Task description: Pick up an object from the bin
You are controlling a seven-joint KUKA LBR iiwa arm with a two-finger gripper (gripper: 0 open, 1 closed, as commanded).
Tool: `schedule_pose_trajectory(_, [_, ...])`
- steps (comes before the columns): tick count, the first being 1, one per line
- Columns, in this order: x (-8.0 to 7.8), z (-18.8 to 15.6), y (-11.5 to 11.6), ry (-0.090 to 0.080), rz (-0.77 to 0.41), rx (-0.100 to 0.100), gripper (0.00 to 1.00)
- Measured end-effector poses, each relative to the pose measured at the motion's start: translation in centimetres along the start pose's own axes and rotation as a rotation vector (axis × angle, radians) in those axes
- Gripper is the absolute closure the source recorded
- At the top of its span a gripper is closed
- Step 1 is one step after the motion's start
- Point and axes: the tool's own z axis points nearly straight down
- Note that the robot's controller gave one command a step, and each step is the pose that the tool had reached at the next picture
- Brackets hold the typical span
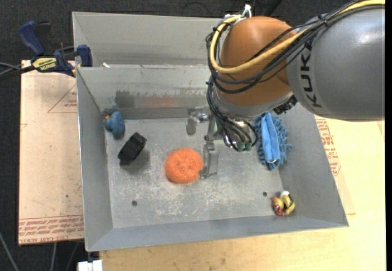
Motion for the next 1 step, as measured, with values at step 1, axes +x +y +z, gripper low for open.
schedule_pose_trajectory(1, [0.15,6.38,0.78,-0.002,-0.137,0.001,0.00])
